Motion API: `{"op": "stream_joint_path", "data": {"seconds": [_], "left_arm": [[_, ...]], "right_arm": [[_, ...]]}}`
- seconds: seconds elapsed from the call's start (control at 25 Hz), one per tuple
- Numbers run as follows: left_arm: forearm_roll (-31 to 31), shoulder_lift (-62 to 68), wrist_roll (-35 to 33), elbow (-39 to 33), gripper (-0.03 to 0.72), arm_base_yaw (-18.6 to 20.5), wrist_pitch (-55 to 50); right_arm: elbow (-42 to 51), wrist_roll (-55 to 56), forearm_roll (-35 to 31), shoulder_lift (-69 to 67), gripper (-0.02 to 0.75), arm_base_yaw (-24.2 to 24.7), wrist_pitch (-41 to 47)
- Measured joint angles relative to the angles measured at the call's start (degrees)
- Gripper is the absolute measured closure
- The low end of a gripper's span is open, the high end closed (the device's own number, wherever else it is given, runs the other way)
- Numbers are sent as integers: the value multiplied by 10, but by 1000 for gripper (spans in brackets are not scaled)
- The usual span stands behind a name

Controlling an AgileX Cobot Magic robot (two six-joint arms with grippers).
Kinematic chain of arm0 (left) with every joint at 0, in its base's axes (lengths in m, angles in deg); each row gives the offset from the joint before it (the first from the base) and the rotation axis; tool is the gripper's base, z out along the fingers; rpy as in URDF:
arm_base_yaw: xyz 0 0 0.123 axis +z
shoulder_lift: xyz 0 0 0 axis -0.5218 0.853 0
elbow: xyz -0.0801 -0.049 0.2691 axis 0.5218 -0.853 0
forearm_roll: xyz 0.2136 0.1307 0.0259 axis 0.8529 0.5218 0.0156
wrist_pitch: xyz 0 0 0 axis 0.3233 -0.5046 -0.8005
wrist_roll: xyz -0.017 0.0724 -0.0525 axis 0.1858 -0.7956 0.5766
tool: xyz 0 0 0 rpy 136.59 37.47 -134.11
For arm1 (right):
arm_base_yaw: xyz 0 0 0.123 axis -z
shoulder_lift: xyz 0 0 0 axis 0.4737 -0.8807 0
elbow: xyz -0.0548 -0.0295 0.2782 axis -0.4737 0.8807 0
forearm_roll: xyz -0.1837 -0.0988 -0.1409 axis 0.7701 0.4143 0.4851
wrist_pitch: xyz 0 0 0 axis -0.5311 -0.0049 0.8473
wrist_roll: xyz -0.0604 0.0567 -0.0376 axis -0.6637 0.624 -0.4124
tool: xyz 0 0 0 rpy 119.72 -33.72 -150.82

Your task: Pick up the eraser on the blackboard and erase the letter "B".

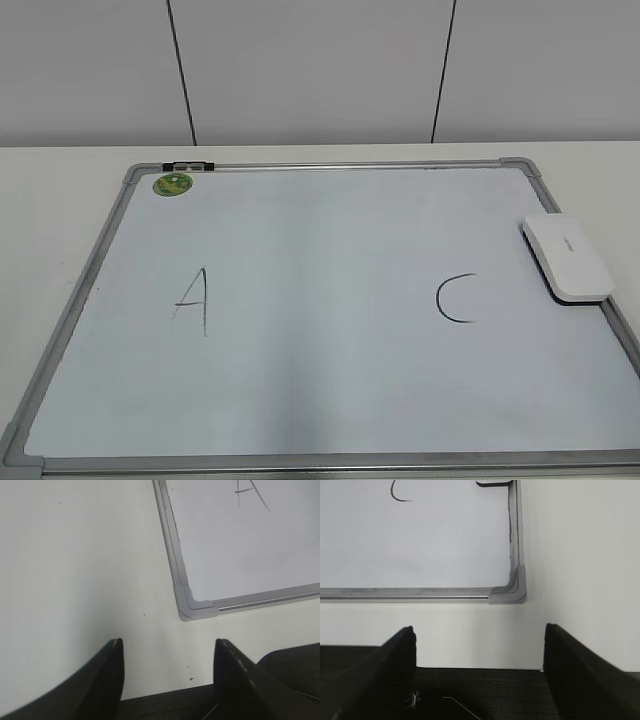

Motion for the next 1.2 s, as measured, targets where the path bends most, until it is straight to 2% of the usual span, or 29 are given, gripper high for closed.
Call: {"op": "stream_joint_path", "data": {"seconds": [0.48,0.72,1.0,1.2], "left_arm": [[0,-4,0,0,267,0,1],[1,-72,0,0,291,30,1],[1,-175,0,0,317,32,0],[2,-181,0,0,321,32,-2]], "right_arm": [[0,1,0,3,150,0,0],[0,2,0,68,150,0,0],[0,2,0,149,150,0,0],[0,2,0,160,150,0,1]]}}
